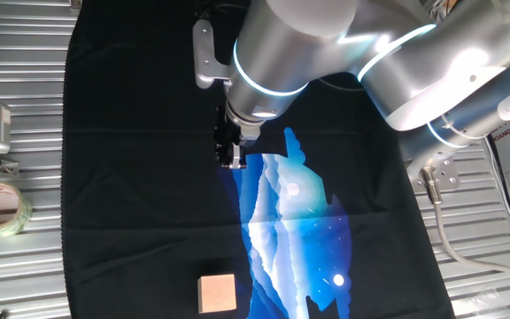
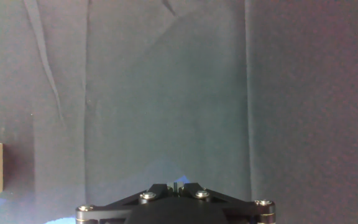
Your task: Approach and touch the side of the small block
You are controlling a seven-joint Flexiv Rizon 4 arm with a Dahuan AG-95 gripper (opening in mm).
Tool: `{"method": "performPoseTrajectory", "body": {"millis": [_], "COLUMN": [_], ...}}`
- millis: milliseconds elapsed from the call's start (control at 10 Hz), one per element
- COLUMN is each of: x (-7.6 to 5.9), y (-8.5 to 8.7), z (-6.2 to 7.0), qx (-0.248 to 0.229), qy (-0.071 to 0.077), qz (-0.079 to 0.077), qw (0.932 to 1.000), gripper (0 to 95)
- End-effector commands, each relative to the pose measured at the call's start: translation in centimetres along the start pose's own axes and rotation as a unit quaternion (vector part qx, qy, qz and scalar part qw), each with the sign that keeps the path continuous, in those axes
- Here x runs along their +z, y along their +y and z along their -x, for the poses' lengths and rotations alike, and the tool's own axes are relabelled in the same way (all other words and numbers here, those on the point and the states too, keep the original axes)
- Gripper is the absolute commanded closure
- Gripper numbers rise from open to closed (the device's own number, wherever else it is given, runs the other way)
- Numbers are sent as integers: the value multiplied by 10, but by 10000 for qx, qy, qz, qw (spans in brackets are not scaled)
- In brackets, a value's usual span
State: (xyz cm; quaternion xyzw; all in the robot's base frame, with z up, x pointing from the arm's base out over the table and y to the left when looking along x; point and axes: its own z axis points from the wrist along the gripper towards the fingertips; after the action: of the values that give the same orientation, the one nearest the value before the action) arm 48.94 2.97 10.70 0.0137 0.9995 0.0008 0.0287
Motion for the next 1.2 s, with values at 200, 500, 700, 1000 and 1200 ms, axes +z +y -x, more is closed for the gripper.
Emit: {"method": "performPoseTrajectory", "body": {"millis": [200, 500, 700, 1000, 1200], "x": [0, 0, 0, 0, 0], "y": [0, 0, 0, 0, 0], "z": [1, 1, 1, 1, 1], "qx": [-63, -592, -804, -1063, -1124], "qy": [75, 180, 340, 607, 706], "qz": [58, 208, 322, 575, 617], "qw": [9999, 9979, 9957, 9908, 9892], "gripper": [950, 950, 950, 950, 950]}}
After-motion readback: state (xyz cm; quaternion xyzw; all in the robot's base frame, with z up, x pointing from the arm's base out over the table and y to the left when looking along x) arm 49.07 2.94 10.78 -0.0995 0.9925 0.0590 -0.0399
